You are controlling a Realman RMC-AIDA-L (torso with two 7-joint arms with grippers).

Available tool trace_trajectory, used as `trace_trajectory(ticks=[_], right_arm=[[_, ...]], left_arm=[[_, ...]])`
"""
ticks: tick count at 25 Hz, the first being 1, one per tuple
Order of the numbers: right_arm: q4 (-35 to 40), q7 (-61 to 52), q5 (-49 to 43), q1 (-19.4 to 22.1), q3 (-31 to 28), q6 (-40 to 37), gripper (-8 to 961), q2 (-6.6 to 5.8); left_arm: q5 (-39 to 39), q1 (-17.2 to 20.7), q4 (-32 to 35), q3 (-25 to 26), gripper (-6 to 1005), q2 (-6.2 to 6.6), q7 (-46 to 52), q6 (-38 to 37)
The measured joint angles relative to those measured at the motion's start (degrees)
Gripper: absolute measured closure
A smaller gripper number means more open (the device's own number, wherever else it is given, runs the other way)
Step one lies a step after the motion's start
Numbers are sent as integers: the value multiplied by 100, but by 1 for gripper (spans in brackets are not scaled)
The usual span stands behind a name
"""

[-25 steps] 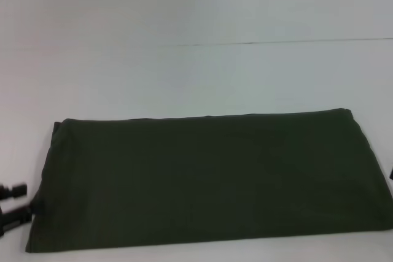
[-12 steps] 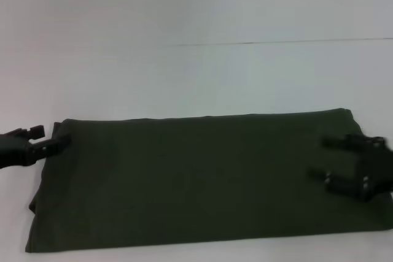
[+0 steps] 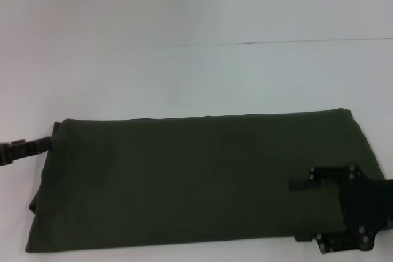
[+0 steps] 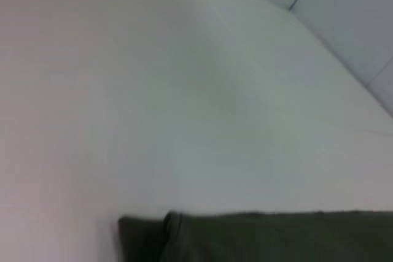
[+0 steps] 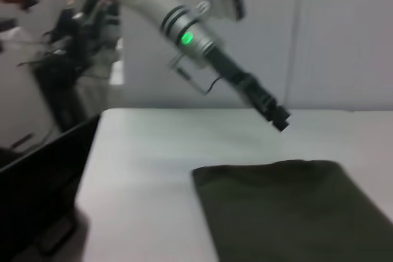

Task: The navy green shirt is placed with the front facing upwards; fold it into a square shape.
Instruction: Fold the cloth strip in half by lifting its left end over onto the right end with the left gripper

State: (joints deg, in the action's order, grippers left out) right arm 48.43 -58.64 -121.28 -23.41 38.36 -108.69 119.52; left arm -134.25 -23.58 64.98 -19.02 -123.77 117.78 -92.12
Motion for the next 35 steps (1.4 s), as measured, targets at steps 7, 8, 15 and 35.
trace_trajectory(ticks=[7, 8, 15, 35], right_arm=[[-26, -106, -146, -90, 301, 193, 192, 21], [-103, -89, -147, -110, 310, 242, 192, 23], [-354, -24, -150, -85, 491, 380, 194, 24], [-1096, -21, 259, -147, 402, 786, 206, 24]], left_arm=[[-569, -101, 432, -149, 180, 10, 907, -506], [-603, -101, 425, -197, 178, 0, 947, -478], [-709, -76, 167, -568, 164, -33, 975, -116], [-717, 100, 74, -671, 162, -92, -664, 2]])
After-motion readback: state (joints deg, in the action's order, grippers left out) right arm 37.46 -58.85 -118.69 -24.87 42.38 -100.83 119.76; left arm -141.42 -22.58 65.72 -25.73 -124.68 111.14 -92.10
